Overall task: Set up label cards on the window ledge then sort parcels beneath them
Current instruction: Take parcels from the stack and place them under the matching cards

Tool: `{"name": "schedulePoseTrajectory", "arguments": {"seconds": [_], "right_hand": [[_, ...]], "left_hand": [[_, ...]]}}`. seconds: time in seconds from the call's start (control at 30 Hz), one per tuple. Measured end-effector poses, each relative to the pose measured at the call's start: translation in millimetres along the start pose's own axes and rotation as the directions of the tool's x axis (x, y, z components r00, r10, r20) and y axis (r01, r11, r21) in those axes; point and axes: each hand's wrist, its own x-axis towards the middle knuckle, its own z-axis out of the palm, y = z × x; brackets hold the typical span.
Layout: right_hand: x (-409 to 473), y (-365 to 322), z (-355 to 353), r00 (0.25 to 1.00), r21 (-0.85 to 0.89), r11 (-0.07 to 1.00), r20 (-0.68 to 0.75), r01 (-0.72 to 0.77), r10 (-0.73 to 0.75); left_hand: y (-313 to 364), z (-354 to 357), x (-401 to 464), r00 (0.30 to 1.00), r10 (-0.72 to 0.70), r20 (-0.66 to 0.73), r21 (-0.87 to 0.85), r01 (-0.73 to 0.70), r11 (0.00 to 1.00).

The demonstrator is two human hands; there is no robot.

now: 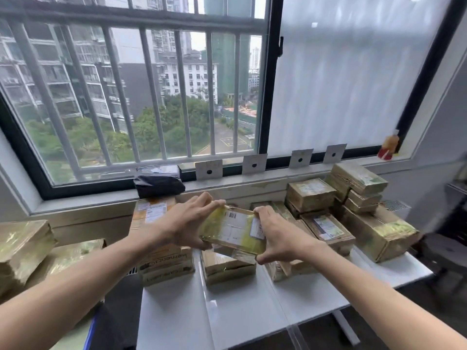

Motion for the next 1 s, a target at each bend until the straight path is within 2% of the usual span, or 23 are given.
{"name": "schedulePoseTrajectory", "arguments": {"seconds": [0.1, 0.3, 0.4, 0.57, 0.7, 0.87, 1.0], "right_hand": [[-7, 11, 3, 0.999, -0.042, 0.999, -0.015, -0.035, 0.034], [-9, 35, 5, 0.996, -0.229, 0.969, -0.013, -0.092, 0.092], [-5, 50, 4, 0.993, -0.250, 0.962, 0.017, -0.106, 0.114], [18, 79, -3, 0.988, -0.246, 0.962, 0.061, -0.120, 0.139], [30, 98, 7, 0.980, -0.163, 0.969, 0.041, -0.186, 0.195], [33, 125, 14, 0.961, 0.129, 0.953, 0.037, -0.276, 0.273], [30, 147, 0, 0.943, 0.235, 0.914, 0.055, -0.332, 0.328]], "left_hand": [[10, 3, 14, 0.998, 0.047, 0.040, 0.024, -0.048, 0.999], [20, 26, 44, 0.994, 0.094, 0.061, -0.053, -0.091, 0.994], [21, 40, 63, 0.992, 0.110, 0.058, -0.040, -0.107, 0.993], [16, 53, 92, 0.995, 0.099, 0.004, -0.120, -0.097, 0.988], [9, 61, 116, 0.992, 0.122, -0.031, -0.170, -0.126, 0.977], [11, 80, 143, 0.982, 0.173, -0.078, -0.164, -0.184, 0.969], [25, 83, 165, 0.960, 0.244, -0.137, -0.143, -0.263, 0.954]]}}
